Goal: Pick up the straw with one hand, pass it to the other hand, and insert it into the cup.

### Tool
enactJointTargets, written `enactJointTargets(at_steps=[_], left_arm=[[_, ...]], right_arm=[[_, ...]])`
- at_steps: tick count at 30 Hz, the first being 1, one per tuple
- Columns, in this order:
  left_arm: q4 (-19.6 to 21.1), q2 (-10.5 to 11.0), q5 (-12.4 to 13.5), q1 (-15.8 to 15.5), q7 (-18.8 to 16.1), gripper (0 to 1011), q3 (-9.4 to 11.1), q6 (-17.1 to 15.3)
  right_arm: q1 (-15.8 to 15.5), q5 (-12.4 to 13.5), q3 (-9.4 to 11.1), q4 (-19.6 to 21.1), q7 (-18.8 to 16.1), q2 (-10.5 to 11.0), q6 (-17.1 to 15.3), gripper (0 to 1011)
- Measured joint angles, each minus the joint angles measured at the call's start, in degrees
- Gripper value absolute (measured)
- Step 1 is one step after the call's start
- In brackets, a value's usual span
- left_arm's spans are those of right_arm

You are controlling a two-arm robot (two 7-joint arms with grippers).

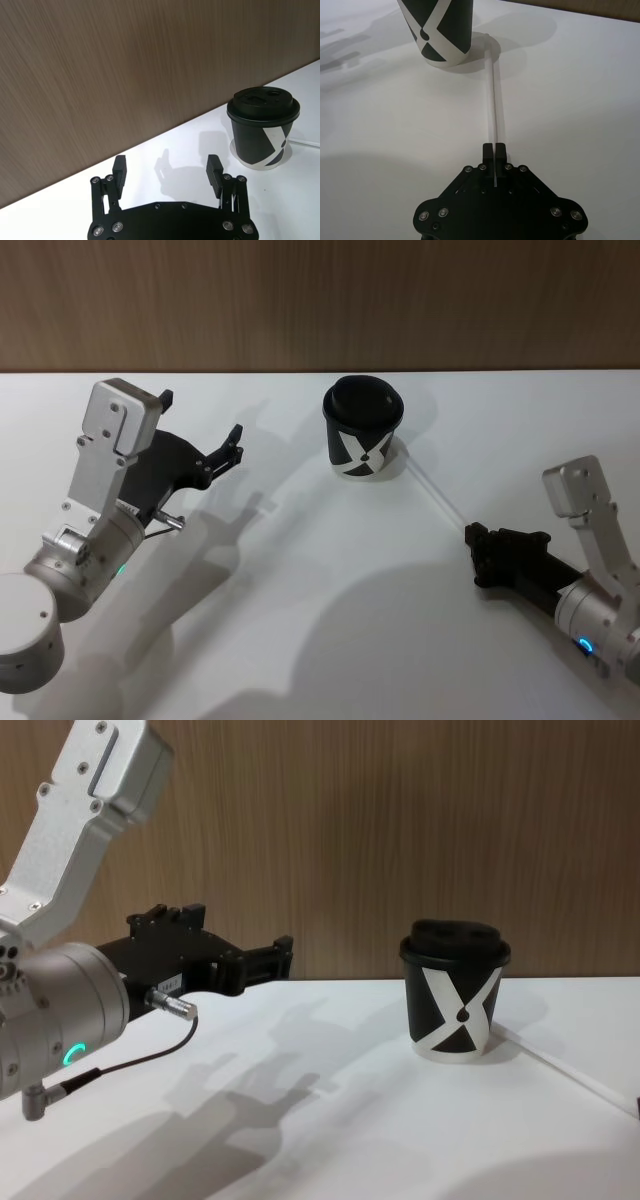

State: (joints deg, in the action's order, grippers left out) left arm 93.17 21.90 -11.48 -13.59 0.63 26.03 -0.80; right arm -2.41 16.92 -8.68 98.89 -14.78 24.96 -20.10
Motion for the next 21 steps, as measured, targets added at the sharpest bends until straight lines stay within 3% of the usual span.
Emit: enactJointTargets(at_steps=[13, 21], left_arm=[[0.0, 0.0, 0.0, 0.0, 0.0, 1003, 0.0, 0.0], [0.0, 0.0, 0.0, 0.0, 0.0, 1003, 0.0, 0.0]], right_arm=[[-0.1, -0.6, 0.0, 0.3, 0.3, 0.0, 0.5, 3], [-0.8, -3.1, 0.0, 1.9, 1.9, 0.4, 3.0, 3]])
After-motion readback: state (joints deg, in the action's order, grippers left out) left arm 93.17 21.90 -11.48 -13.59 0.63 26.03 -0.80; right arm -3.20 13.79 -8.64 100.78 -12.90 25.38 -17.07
